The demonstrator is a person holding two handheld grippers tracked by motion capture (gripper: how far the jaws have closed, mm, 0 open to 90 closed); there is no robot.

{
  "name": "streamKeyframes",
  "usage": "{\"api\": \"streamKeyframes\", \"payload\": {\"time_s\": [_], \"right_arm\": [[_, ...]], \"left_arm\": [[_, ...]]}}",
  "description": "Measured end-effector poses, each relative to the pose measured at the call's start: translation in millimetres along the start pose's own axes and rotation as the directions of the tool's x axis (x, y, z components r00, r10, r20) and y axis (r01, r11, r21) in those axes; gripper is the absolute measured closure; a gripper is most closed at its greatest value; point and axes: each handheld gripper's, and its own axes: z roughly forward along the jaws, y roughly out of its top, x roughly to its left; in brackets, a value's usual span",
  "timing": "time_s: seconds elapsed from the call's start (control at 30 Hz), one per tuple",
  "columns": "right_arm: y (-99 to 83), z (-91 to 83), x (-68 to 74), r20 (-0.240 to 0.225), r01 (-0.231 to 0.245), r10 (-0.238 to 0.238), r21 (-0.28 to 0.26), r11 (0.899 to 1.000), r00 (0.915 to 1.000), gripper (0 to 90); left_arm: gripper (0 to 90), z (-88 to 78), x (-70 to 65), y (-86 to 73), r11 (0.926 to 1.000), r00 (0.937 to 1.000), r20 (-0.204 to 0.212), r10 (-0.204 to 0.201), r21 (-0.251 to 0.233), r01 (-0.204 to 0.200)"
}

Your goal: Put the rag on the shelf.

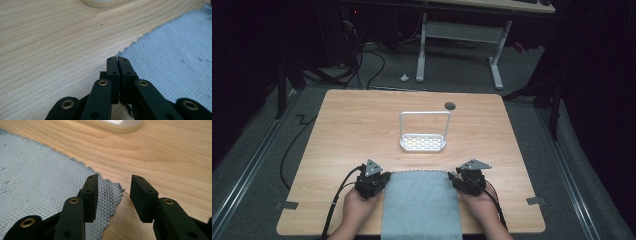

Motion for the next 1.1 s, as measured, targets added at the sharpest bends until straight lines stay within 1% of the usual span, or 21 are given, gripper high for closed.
{"api": "streamKeyframes", "payload": {"time_s": [0.07,0.1,0.13,0.17,0.2,0.23,0.27,0.33,0.4,0.47,0.57,0.67,0.73,0.8,0.9,1.0,1.1], "right_arm": [[-0.4,1.0,-0.5,-0.004,0.001,-0.001,0.003,1.0,1.0,59.9],[-2.2,2.8,0.9,0.003,0.027,-0.027,0.002,1.0,0.9996,60.8],[-2.6,2.8,1.8,0.008,0.039,-0.039,0.001,0.999,0.9992,62.3],[-3.0,2.3,2.6,0.004,0.044,-0.044,0.002,0.999,0.999,66.5],[-3.0,2.3,2.6,0.004,0.044,-0.044,0.002,0.999,0.999,66.5],[-3.2,1.8,3.0,-0.008,0.048,-0.048,0.002,0.999,0.9988,68.0],[-3.3,1.7,3.3,-0.01,0.05,-0.05,0.002,0.999,0.9987,69.1],[-3.3,1.7,3.7,-0.009,0.05,-0.05,0.002,0.999,0.9987,69.9],[-2.9,2.7,2.8,-0.013,0.036,-0.036,-0.003,0.999,0.9993,72.1],[-2.3,3.7,2.7,-0.008,0.042,-0.042,-0.005,0.999,0.9991,74.5],[-2.0,4.5,2.6,-0.003,0.048,-0.048,-0.008,0.999,0.9988,80.6],[-2.0,4.6,3.5,-0.014,0.052,-0.052,-0.007,0.999,0.9985,87.7],[-2.2,4.7,5.1,-0.01,0.064,-0.064,-0.008,0.998,0.9979,88.6],[-2.6,4.5,5.2,-0.017,0.07,-0.07,-0.011,0.997,0.9974,88.9],[-3.8,3.6,5.3,-0.018,0.071,-0.071,-0.015,0.997,0.9973,88.9],[-5.0,1.2,6.2,-0.022,0.075,-0.076,-0.025,0.997,0.9969,88.9],[-6.1,-1.4,6.5,-0.023,0.076,-0.077,-0.033,0.997,0.9968,88.9]], "left_arm": [[87.9,0.0,0.0,0.0,1.0,1.0,0.001,-0.001,0.0,0.001],[87.9,-0.1,-0.1,-0.1,1.0,1.0,-0.002,0.001,0.0,-0.001],[87.9,-0.1,-0.2,-0.2,1.0,1.0,-0.002,0.001,0.0,-0.001],[87.9,-0.1,-0.3,-0.2,1.0,1.0,-0.002,0.0,-0.001,0.0],[87.9,-0.1,-0.3,-0.2,1.0,1.0,-0.002,0.0,-0.001,0.0],[87.9,-0.4,-0.3,-0.3,1.0,1.0,-0.001,-0.002,0.0,0.002],[87.9,-0.5,-0.3,-0.3,1.0,1.0,-0.001,-0.002,0.0,0.002],[87.9,-0.6,-0.1,-0.4,1.0,1.0,0.0,-0.004,0.0,0.004],[87.9,-0.6,-0.2,-0.4,1.0,1.0,-0.001,-0.003,0.001,0.003],[87.9,-0.8,0.0,-0.5,1.0,1.0,0.0,-0.004,0.001,0.004],[87.9,-0.8,0.3,-0.5,1.0,1.0,0.002,-0.006,0.001,0.006],[87.9,-0.9,0.5,-0.5,1.0,1.0,0.004,-0.006,0.002,0.006],[87.8,-0.9,0.3,-0.5,1.0,1.0,0.004,-0.005,0.001,0.005],[87.5,-1.0,0.2,-0.5,1.0,1.0,0.003,-0.001,0.002,0.001],[87.5,-0.9,-1.1,-0.4,0.9999,0.9999,-0.003,0.011,0.002,-0.011],[88.0,-0.9,-0.7,-0.4,0.9999,0.9999,0.003,0.01,0.003,-0.011],[88.3,-1.0,-3.2,-0.5,0.9995,0.9995,-0.01,0.03,0.003,-0.03]]}}
